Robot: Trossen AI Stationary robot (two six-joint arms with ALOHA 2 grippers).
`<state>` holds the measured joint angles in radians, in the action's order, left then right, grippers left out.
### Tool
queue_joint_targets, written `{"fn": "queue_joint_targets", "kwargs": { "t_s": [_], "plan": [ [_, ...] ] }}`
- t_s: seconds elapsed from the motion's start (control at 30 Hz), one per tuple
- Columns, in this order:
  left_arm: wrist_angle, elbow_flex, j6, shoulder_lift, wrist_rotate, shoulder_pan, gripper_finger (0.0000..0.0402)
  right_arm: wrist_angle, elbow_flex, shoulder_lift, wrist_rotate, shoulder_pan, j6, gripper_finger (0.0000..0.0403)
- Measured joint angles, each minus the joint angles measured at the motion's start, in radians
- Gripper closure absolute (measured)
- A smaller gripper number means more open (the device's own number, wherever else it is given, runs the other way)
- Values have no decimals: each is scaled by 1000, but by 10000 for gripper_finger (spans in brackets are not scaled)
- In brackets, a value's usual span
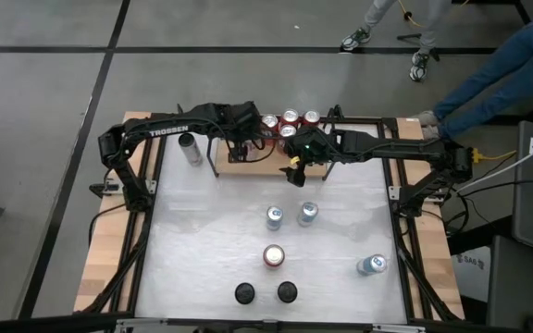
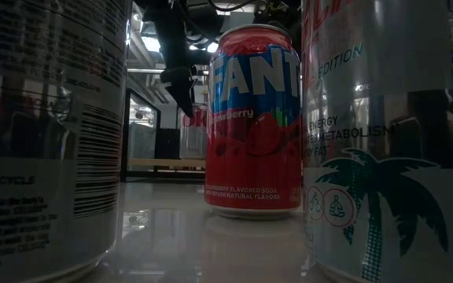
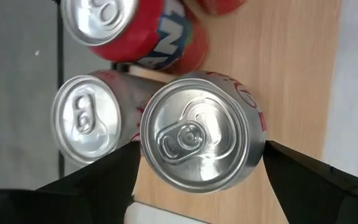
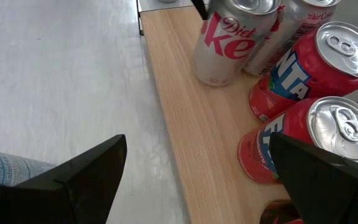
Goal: Place canned beverage on shelf
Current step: Put the red and silver soda can on the shelf aligned with other red and silver soda can, then put the white and pink soda can on the shelf
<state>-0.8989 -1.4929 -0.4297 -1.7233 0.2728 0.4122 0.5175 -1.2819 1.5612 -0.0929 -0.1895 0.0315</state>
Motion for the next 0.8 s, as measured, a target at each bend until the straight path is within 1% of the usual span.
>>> {"fn": "queue_joint_targets", "kwargs": {
  "t_s": [0.47, 0.67, 0.8],
  "plan": [
    [-10, 0, 34, 7, 18, -21, 75, 0, 0, 0, 0, 0, 0, 20],
    [-39, 0, 38, 47, 17, -54, 75, 0, 0, 0, 0, 0, 0, 20],
    [-38, 0, 77, 90, 16, -74, 75, 0, 0, 0, 0, 0, 0, 20]
  ]
}}
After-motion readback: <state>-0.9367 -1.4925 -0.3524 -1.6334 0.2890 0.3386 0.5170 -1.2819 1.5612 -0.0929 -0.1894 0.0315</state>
